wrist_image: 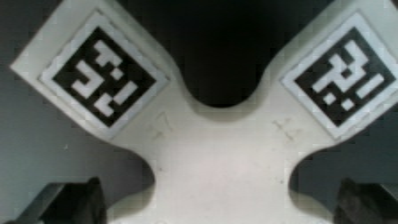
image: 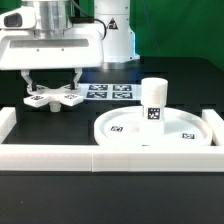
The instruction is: Assemble round table
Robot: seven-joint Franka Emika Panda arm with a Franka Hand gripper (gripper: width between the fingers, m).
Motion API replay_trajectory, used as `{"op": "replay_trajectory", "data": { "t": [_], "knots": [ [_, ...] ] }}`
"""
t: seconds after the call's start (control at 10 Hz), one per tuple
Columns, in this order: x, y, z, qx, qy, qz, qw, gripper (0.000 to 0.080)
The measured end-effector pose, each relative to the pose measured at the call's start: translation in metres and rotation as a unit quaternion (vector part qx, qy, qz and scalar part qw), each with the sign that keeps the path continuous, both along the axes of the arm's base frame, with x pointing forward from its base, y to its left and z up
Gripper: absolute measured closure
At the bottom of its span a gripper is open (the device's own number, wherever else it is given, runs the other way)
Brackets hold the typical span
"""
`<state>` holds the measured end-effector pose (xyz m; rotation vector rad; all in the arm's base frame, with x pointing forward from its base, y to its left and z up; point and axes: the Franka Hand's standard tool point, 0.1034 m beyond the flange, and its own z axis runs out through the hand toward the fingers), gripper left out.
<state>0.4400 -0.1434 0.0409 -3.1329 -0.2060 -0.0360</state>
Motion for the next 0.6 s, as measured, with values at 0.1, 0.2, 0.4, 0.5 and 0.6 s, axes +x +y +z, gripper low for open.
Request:
{"op": "replay_trajectory", "data": {
  "t": [0.1,0.2,0.4,0.5,0.6],
  "knots": [
    [-0.0006,0.0001,-0.0009,0.000,0.001,0.000,1.000,0.0151],
    [-0.0014,0.0008,-0.0026,0.000,0.003,0.000,1.000,0.0151],
    [-0.0033,0.0024,-0.0066,0.001,0.006,0.001,1.000,0.0151],
    [-0.0047,0.0023,-0.0088,0.001,0.009,0.001,1.000,0.0151],
    [-0.0059,0.0024,-0.0107,0.001,0.011,0.001,1.000,0.0151]
  ]
}}
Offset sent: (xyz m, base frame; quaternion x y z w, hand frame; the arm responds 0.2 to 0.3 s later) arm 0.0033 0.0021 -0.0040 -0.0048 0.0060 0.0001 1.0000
